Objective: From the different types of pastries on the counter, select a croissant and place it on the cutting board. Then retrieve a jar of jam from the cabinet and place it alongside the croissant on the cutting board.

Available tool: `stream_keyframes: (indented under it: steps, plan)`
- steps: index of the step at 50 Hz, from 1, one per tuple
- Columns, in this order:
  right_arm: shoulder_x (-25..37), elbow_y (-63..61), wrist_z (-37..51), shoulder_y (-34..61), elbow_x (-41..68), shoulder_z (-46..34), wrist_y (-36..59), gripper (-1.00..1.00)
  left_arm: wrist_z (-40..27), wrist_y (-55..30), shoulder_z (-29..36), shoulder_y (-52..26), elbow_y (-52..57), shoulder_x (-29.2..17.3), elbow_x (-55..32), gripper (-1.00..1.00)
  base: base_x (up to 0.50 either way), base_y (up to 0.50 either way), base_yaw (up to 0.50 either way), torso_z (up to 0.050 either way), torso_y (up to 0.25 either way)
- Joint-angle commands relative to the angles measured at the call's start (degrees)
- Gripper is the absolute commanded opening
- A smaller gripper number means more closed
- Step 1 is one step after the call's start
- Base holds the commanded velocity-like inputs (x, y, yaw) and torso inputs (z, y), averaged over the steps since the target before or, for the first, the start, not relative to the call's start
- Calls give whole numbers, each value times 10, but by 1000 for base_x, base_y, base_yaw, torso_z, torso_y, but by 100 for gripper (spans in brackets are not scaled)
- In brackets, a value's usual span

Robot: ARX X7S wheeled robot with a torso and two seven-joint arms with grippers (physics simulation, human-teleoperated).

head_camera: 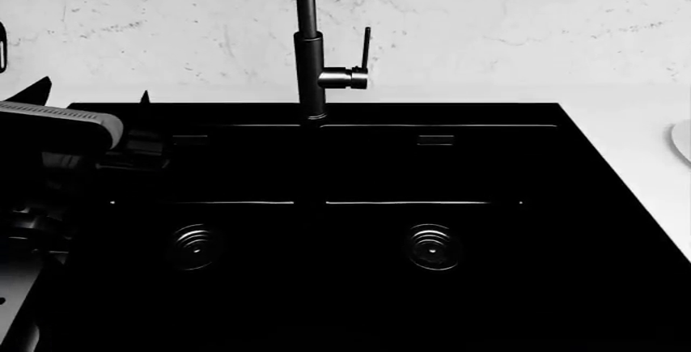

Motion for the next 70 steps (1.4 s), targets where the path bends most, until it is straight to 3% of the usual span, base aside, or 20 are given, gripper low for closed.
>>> stream_keyframes:
  steps: [1, 2, 3, 16, 23, 35, 52, 59, 70]
  plan:
    - [-1, 32, -7, 0, 36, -55, -11, 100, -1, -1, 1, 0, 0, -1, -1, 100, 0, 0, 0, 0, 0]
    - [-1, 34, -7, 0, 35, -55, -13, 100, -1, -1, 1, 0, 0, -1, -2, 100, 0, 0, 0, 0, 0]
    - [-1, 37, -9, 0, 34, -57, -15, -100, -1, -1, 1, 0, 0, -1, -1, 100, 0, 0, 0, 0, 0]
    - [-1, 54, -15, 0, 106, -166, -45, -100, -2, 2, 3, 0, 0, -3, 0, 100, 2, 0, 0, 0, 0]
    - [-1, 8, -30, 0, -133, 27, -1, -100, -2, 3, 3, 0, -1, -4, -2, 100, 2, 0, 0, 0, 0]
    - [-1, -56, -47, 0, -301, 98, 27, -100, -2, 7, 4, 1, -1, -4, -2, 100, 0, 0, 0, 0, 0]
    - [-1, -132, -45, 0, -384, 241, 52, -100, 0, 18, 2, 3, -4, -3, -5, 100, 0, 0, 0, 0, 0]
    - [-1, -143, -39, 0, -390, 255, 58, -100, 0, 21, 1, 3, -5, -3, -7, 100, 0, 0, 0, 0, 0]
    - [-1, -141, -38, 0, -391, 256, 62, -100, 0, 21, 1, 3, -5, -3, -9, 100, -491, 0, 0, 0, 0]
